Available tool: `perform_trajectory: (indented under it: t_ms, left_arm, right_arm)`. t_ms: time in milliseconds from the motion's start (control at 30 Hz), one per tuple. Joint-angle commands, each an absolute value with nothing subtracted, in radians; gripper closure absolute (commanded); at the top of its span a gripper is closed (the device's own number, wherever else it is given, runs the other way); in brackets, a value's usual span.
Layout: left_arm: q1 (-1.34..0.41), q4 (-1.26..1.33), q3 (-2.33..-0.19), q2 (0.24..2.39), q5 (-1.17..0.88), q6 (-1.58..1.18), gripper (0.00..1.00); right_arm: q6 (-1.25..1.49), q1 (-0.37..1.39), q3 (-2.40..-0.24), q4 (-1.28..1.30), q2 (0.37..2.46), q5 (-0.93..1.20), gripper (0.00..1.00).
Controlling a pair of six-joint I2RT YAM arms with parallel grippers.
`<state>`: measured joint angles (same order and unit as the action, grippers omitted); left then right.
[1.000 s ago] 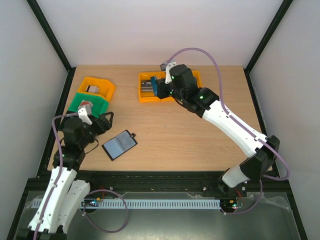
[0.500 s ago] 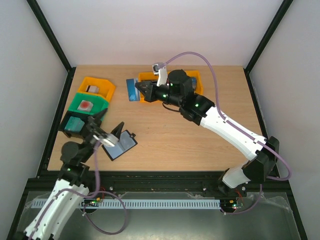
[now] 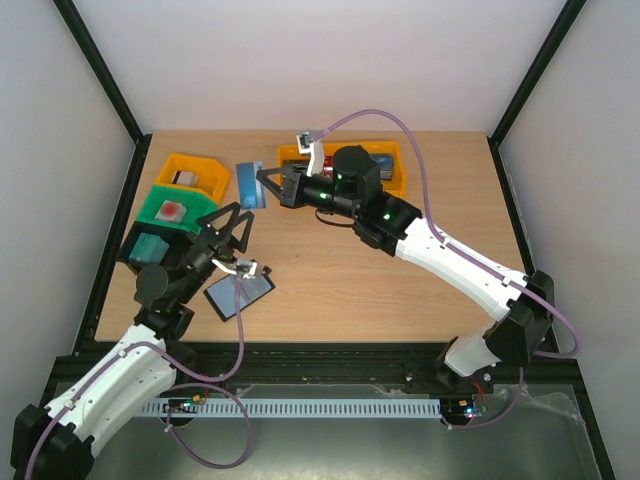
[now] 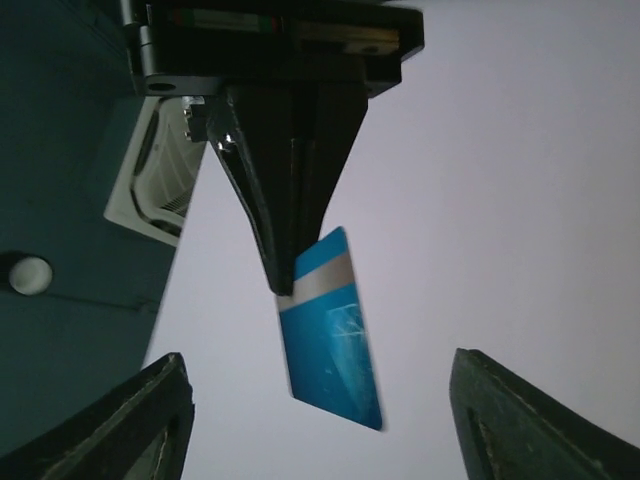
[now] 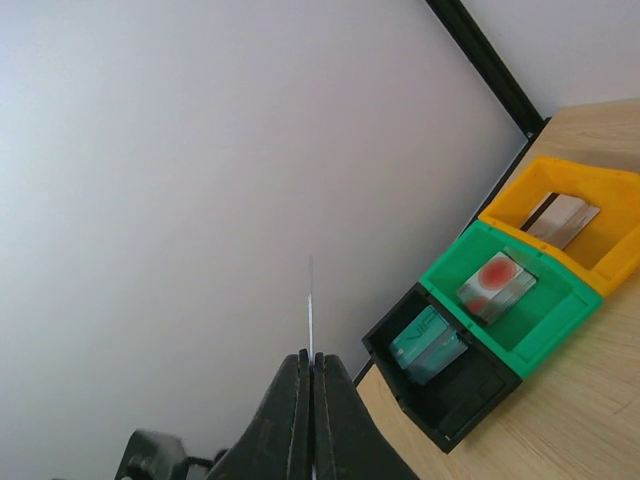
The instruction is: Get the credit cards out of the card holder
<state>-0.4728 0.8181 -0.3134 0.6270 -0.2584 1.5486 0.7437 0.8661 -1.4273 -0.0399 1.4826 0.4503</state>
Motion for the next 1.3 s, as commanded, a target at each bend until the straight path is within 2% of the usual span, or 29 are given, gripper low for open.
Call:
perform_trajectory:
  t_ms: [0,167,267,300,433,467,533,600,700,767,833,933,1067,1133,1267]
  left_arm:
    - [-0.476,0.85,-0.383,0.657,-0.233,1.603,0.34]
    - [-0.476,0.828,-0.408,0.672,-0.221,1.608,0.64]
    - [-0.476,0.829,-0.403,0.672,-0.235,1.618,0.92]
    - [-0.477,0.834,-0.4,0.671,-0.239,1.613,0.97]
    - [-0.495,0.804,-0.41,0.645,-0.216,1.449,0.98]
    - [-0.507,0.746,-0.447,0.636,-0.183,1.313,0.98]
    - [-0.506,0.561,-0.576,0.626,-0.098,0.921,0.98]
    - [-0.475,0.382,-0.687,0.615,-0.087,0.505,0.98]
    - [-0.431,0.233,-0.75,0.57,-0.29,0.047,0.98]
    - [-0.408,0.282,-0.748,0.557,-0.429,-0.275,0.98]
    - [-0.37,0.4,-0.737,0.563,-0.545,-0.568,0.98]
    - [-0.336,0.495,-0.763,0.592,-0.565,-0.812,0.98]
    - [-0.322,0.576,-0.809,0.592,-0.635,-0.826,0.98]
    - [-0.32,0.549,-0.818,0.585,-0.638,-0.814,0.98]
    - [-0.316,0.557,-0.804,0.581,-0.634,-0.821,0.98]
  right_arm:
    - [0.733,0.883,-1.446,-0.056,1.495,0.479,0.98]
    - [0.72,0.888,-1.448,-0.048,1.499,0.497,0.98]
    - [0.716,0.891,-1.447,-0.041,1.499,0.5,0.98]
    - [0.713,0.891,-1.447,-0.04,1.499,0.501,0.98]
    - [0.66,0.889,-1.452,-0.05,1.48,0.526,0.98]
    - [0.615,0.888,-1.456,-0.049,1.467,0.525,0.89]
    - [0.471,0.876,-1.45,-0.046,1.419,0.52,0.64]
    - [0.351,0.852,-1.413,-0.064,1.351,0.538,0.49]
    - [0.216,0.816,-1.306,-0.178,1.237,0.643,0.28]
    - [0.177,0.805,-1.256,-0.233,1.197,0.73,0.17]
    - [0.194,0.803,-1.248,-0.261,1.198,0.808,0.01]
    - [0.291,0.803,-1.241,-0.333,1.22,0.866,0.01]
    - [0.5,0.805,-1.161,-0.595,1.236,0.851,0.0]
    - [0.571,0.823,-1.166,-0.681,1.274,0.888,0.08]
    - [0.478,0.891,-1.249,-0.588,1.322,0.912,0.18]
